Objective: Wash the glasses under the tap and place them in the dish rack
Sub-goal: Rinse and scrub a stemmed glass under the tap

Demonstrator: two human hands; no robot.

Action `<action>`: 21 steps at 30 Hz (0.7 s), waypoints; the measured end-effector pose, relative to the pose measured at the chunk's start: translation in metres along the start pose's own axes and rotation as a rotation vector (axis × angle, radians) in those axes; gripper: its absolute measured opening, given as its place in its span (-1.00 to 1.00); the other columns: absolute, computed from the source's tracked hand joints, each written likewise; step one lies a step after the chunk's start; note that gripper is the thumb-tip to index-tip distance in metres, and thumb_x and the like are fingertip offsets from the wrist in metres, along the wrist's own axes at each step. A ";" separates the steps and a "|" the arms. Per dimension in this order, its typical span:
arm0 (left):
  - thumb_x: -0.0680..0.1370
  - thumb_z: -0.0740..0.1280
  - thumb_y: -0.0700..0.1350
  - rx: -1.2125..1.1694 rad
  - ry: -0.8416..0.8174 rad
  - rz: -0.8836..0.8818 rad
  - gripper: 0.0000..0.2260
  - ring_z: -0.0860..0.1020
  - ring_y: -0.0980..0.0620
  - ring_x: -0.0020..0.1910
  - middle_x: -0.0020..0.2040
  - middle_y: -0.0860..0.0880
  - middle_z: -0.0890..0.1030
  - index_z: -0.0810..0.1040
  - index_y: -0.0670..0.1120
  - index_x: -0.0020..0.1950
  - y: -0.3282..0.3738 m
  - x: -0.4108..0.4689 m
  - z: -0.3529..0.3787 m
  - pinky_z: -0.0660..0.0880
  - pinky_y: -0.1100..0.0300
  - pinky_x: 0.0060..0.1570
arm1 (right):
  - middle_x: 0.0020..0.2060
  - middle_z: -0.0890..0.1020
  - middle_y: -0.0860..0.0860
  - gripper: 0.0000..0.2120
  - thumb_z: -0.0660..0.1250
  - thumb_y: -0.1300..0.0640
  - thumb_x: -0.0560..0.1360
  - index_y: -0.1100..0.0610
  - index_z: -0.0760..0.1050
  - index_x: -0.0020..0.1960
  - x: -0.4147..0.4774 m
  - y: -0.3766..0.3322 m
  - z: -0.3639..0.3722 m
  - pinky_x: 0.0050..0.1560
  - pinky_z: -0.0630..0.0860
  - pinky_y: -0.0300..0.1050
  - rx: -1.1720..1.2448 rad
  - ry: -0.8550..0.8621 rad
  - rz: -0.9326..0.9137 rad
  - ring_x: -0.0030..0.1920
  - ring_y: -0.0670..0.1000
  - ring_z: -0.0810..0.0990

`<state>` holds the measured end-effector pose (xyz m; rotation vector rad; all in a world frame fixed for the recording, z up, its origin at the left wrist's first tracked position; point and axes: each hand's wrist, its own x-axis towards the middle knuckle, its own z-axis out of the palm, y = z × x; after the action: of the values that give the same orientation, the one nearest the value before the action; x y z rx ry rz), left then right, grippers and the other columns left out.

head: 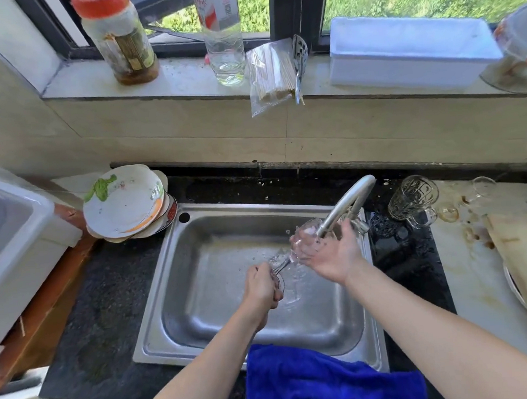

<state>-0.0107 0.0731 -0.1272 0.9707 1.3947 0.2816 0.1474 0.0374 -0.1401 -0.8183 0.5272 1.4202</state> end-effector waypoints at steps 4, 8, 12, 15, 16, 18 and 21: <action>0.48 0.09 -0.14 0.089 0.014 0.081 -0.91 0.33 -0.03 -0.40 -0.34 -0.11 0.37 0.31 -0.15 -0.17 -0.002 0.007 -0.009 0.29 0.22 -0.51 | -0.11 0.63 0.14 -0.62 0.18 -0.16 0.57 0.17 0.47 0.02 -0.004 -0.023 0.002 -0.05 0.52 0.01 -0.310 0.023 -0.066 -0.14 0.12 0.63; 0.43 0.07 -0.02 0.405 -0.005 0.315 -0.87 0.34 -0.09 -0.19 -0.25 -0.02 0.37 0.28 -0.06 -0.21 0.009 0.010 -0.021 0.40 -0.10 -0.04 | -0.04 0.65 0.16 -0.79 0.18 0.19 0.60 0.15 0.57 -0.09 -0.016 -0.030 0.007 -0.15 0.50 -0.07 -1.261 0.144 -0.252 -0.09 0.10 0.62; 0.51 0.08 -0.05 0.519 -0.028 0.395 -0.87 0.37 -0.12 -0.16 -0.23 -0.03 0.40 0.27 -0.09 -0.15 0.018 0.013 -0.022 0.37 -0.05 -0.06 | -0.15 0.67 -0.03 -0.65 0.25 -0.21 0.43 0.05 0.62 -0.17 -0.013 -0.015 0.015 0.04 0.49 -0.05 -1.860 0.130 -0.349 -0.07 0.02 0.59; 0.48 0.08 -0.02 0.608 -0.051 0.441 -0.85 0.42 -0.18 -0.11 -0.18 -0.11 0.46 0.28 -0.10 -0.10 0.020 0.015 -0.025 0.37 -0.05 -0.05 | -0.26 0.62 -0.06 -0.55 0.13 -0.33 0.42 0.01 0.58 -0.21 -0.009 -0.024 0.015 0.09 0.52 -0.02 -2.023 0.115 -0.300 -0.12 0.01 0.59; 0.51 0.09 -0.06 0.637 -0.056 0.461 -0.88 0.43 -0.20 -0.10 -0.17 -0.14 0.48 0.29 -0.11 -0.09 0.020 0.016 -0.025 0.37 -0.06 -0.04 | -0.31 0.60 -0.08 -0.58 0.13 -0.27 0.47 0.01 0.55 -0.26 -0.010 -0.025 0.019 0.09 0.52 -0.01 -2.051 0.095 -0.276 -0.14 0.02 0.60; 0.54 0.11 -0.11 0.673 -0.065 0.507 -0.93 0.43 -0.23 -0.10 -0.16 -0.16 0.50 0.27 -0.11 -0.08 0.021 0.019 -0.023 0.38 -0.08 -0.05 | -0.35 0.60 -0.10 -0.60 0.12 -0.19 0.53 -0.01 0.54 -0.32 -0.010 -0.015 0.026 0.02 0.54 -0.04 -2.165 -0.024 -0.233 -0.19 0.01 0.60; 0.55 0.13 -0.11 0.707 -0.079 0.536 -0.93 0.42 -0.20 -0.13 -0.20 -0.11 0.48 0.26 -0.09 -0.09 0.022 0.020 -0.024 0.37 -0.05 -0.08 | -0.22 0.66 -0.10 -0.62 0.13 -0.18 0.54 -0.04 0.61 -0.23 -0.011 -0.005 0.031 0.00 0.53 -0.08 -2.242 -0.138 -0.187 -0.15 -0.04 0.60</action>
<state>-0.0203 0.1097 -0.1231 1.9250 1.1489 0.1355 0.1462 0.0542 -0.1115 -2.2491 -1.6346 1.3939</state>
